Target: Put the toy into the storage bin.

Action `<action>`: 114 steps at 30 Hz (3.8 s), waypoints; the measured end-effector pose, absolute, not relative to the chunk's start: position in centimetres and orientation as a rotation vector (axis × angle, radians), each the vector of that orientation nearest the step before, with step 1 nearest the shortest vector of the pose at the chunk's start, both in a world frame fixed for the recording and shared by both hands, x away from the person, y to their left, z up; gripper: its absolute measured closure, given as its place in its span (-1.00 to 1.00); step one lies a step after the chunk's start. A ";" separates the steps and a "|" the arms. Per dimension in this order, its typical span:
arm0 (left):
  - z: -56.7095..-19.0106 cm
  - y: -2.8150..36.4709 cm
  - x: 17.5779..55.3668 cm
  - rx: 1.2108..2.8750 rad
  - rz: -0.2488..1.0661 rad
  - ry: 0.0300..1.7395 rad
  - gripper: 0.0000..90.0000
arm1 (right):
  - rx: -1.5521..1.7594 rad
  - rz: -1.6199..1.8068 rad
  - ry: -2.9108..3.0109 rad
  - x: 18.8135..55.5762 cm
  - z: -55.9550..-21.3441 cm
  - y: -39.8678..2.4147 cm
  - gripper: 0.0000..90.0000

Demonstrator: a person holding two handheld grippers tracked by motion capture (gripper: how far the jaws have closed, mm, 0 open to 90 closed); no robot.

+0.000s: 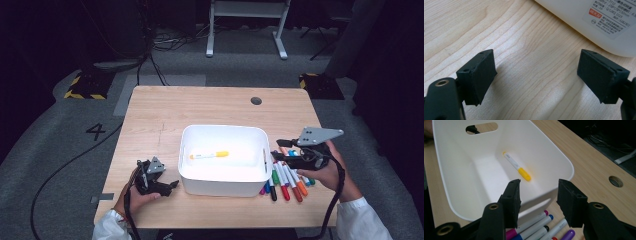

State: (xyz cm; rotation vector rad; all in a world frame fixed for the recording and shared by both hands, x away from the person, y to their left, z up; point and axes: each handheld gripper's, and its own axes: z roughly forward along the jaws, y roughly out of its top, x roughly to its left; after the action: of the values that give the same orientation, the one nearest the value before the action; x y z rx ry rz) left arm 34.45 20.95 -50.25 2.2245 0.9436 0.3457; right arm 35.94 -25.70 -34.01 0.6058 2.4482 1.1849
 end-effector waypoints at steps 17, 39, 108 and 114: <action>-50.2 21.0 34.4 2.225 0.345 0.944 -0.66 | 0.936 1.040 2.314 35.4 -39.6 -34.8 0.17; -50.2 21.0 34.4 2.225 0.346 0.943 -0.66 | 1.175 0.918 2.347 36.1 -47.2 -38.7 0.20; -50.2 21.0 34.5 2.227 0.343 0.942 -0.66 | 0.691 1.249 2.331 36.0 -33.7 -28.7 0.67; -50.2 21.0 34.5 2.226 0.343 0.942 -0.66 | 0.625 1.272 2.386 36.2 -33.1 -25.8 0.67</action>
State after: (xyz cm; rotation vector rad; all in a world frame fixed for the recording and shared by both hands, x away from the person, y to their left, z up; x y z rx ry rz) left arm 34.45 20.96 -50.24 2.2263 0.9418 0.3433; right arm 36.17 -25.77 -33.07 0.6255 2.3865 1.2724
